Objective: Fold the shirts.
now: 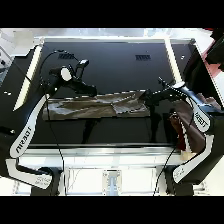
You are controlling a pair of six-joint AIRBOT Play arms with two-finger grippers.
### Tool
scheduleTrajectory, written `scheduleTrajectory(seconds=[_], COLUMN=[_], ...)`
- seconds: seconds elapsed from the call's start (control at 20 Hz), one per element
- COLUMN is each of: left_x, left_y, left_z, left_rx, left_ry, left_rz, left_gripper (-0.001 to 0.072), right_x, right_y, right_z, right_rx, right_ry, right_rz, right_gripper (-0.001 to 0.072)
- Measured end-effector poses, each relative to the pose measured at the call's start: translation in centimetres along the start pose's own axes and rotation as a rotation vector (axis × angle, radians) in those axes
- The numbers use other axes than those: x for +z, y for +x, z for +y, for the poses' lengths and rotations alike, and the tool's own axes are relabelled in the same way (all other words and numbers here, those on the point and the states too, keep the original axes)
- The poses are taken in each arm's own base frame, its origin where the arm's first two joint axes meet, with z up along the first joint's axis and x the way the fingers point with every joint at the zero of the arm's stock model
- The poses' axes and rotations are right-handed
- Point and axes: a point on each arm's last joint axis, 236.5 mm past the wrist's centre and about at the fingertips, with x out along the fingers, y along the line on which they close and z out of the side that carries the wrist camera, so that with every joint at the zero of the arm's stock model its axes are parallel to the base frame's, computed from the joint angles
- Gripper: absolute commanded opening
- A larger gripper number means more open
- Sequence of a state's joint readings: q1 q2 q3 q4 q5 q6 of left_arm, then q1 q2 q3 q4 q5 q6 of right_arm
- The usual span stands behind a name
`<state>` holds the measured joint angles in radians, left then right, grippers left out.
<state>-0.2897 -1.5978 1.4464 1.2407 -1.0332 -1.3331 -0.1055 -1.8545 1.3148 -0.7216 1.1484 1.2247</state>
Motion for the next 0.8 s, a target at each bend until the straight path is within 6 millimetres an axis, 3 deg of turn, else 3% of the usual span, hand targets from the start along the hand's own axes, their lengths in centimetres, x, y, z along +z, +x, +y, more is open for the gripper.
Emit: scheduleTrajectory(seconds=[0.1,0.15,0.25,0.35,0.6,0.8], left_x=[0.0,-0.1,-0.3,-0.6,-2.1,-4.0], left_y=[0.1,0.2,0.6,1.2,3.6,5.9], left_z=[0.0,0.0,0.1,0.3,0.8,1.0], left_rx=[0.000,0.000,-0.001,-0.002,-0.008,-0.020], left_ry=[0.008,0.010,0.012,0.009,-0.004,-0.016], left_rz=[0.002,0.005,0.014,0.027,0.090,0.165], left_gripper=[0.0641,0.0557,0.0228,0.0011,0.0008,0.0008], right_x=[-0.4,-0.5,-0.4,0.2,1.9,1.1], right_y=[1.1,1.4,1.5,0.7,-2.3,-3.0], right_z=[0.7,1.0,3.3,6.3,15.9,24.1], right_rx=[-0.017,-0.031,-0.007,0.026,0.104,0.150], right_ry=[-0.038,-0.068,-0.119,-0.178,-0.342,-0.473], right_rz=[0.016,0.025,0.037,0.039,-0.013,-0.049], right_gripper=[0.0115,0.0025,0.0016,0.0016,0.0015,0.0014])
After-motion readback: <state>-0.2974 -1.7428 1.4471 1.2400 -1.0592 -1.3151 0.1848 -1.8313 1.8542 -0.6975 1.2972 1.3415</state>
